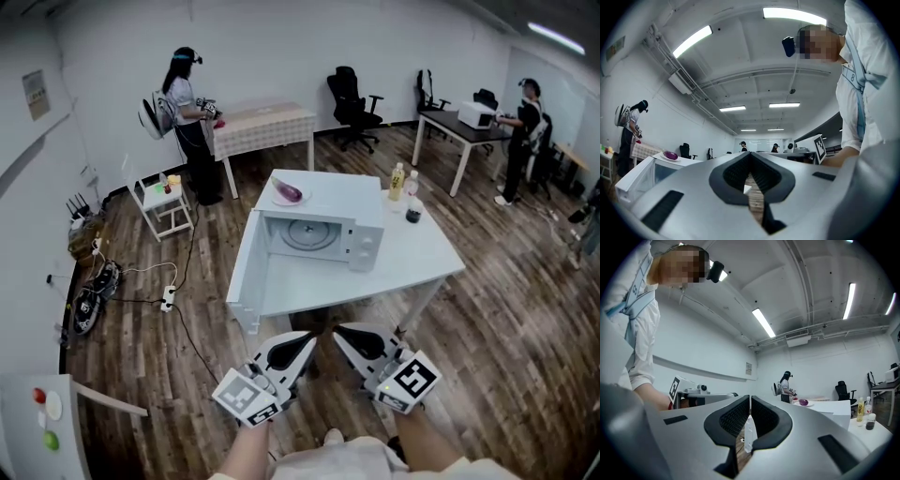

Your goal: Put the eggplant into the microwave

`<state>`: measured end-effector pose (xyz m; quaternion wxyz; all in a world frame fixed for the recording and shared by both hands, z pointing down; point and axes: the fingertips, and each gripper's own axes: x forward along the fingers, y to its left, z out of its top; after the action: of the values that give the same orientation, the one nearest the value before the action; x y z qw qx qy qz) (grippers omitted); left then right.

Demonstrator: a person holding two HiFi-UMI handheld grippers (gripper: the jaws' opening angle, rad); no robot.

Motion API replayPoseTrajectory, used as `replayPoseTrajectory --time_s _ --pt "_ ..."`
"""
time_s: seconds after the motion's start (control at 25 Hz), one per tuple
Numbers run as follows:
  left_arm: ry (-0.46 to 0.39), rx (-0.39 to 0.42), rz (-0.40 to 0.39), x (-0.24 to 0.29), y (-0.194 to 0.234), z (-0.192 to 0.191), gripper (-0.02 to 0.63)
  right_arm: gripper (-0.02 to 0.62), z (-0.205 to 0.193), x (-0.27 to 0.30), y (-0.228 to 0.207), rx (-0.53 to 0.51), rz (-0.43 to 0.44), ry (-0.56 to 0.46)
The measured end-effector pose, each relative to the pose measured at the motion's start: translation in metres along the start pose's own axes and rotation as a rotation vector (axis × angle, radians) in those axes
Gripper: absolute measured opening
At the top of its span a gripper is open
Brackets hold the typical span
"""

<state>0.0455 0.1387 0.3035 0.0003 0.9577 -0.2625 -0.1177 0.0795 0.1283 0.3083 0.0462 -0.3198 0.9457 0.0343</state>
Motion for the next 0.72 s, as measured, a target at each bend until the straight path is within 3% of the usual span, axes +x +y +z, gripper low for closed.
replayPoseTrajectory --time_s 0.72 --pt "0.015 0.019 0.058 0.040 0.071 -0.010 0.002 0.034 -0.024 0.048 -0.077 0.050 0.035 0.019"
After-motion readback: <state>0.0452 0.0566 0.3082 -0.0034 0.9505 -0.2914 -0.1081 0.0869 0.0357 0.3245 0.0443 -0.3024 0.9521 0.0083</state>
